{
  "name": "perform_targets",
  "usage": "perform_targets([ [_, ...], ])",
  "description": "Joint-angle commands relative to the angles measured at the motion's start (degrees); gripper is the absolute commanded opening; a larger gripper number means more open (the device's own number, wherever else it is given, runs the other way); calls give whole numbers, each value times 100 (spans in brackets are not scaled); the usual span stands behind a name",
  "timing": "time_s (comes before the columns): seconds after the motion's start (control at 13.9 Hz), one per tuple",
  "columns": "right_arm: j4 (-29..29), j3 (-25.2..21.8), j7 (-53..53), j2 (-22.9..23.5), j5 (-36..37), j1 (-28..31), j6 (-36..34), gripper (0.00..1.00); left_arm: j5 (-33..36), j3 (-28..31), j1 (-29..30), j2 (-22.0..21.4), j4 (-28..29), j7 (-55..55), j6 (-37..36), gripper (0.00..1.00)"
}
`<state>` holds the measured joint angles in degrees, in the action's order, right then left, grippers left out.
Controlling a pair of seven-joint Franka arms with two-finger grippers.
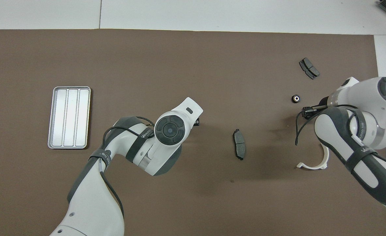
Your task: Pick bearing gear from pile to tray
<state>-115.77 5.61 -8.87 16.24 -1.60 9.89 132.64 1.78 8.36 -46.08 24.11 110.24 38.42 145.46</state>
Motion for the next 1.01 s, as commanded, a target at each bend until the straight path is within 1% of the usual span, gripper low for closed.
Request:
perform_targets([
  [0.0, 378, 19, 472, -69, -138, -250, -422, 0, 33, 60, -103, -29, 103, 34, -17, 34],
  [0.22, 643, 19, 1262, -16, -138, -654, -599, 0, 33, 60, -103, -29, 103, 34, -35, 21],
  [0.36, 730, 19, 1947, 19, -138, -1014, -521, 0, 33, 60, -103, -38, 103, 34, -79, 12],
  [0.5, 880, 19, 2537, 54, -138, -1296, -485, 0, 33, 69, -95, -38, 59, 34, -184, 6],
  [0.65, 959, 19, 3073, 133, -165, -1594, -432, 0, 33, 69, -7, -21, -72, 34, -351, 4],
  [0.72, 986, 19, 3311, 177, -182, -1735, -319, 0, 24, 69, 98, 6, -273, 25, -569, 4],
  [0.79, 1012, 19, 3531, 238, -200, -1867, -266, 0, 24, 69, 334, 15, -441, 7, -850, 1],
  [0.94, 1239, 19, 3918, 405, -209, -2105, -248, 0, 24, 69, 686, 50, -819, -28, -1264, 0],
])
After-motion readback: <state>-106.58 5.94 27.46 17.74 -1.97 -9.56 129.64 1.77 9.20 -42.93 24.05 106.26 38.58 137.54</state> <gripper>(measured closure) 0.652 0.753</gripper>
